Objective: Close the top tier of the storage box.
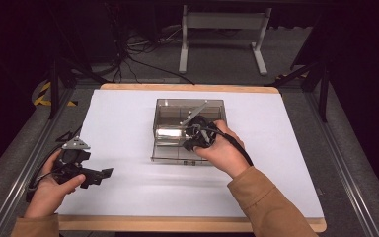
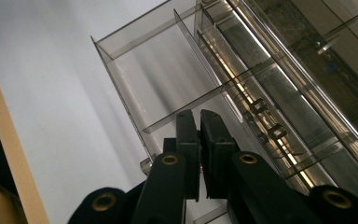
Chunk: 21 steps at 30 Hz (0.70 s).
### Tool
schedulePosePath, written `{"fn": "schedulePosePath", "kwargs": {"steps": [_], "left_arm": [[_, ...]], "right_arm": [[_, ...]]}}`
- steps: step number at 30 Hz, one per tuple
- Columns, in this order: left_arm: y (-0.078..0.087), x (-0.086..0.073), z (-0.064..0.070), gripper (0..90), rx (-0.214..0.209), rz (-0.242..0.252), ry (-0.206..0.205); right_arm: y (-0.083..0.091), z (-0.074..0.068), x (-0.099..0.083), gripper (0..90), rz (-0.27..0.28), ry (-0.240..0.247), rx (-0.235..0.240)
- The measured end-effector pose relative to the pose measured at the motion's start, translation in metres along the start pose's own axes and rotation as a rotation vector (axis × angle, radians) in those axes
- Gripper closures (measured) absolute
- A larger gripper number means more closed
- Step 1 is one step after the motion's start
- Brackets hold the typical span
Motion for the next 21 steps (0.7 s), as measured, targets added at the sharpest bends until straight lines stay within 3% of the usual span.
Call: {"fn": "schedulePosePath", "kwargs": {"steps": [21], "left_arm": [[-0.001, 0.000, 0.000, 2.4, -0.001, -0.003, -0.002]], "right_arm": [[-0.016, 0.006, -0.012, 87.1, -0.047, -0.014, 0.005]]}}
Point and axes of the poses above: each handheld gripper's, and its own axes: y roughly backward along the jaws, x roughly out of its top, z roughly to its right, the point moved 1 cm from there along -y, roughly forward along the jaws, and after that the axes turned 11 degrees about z, right-handed, at the moved point
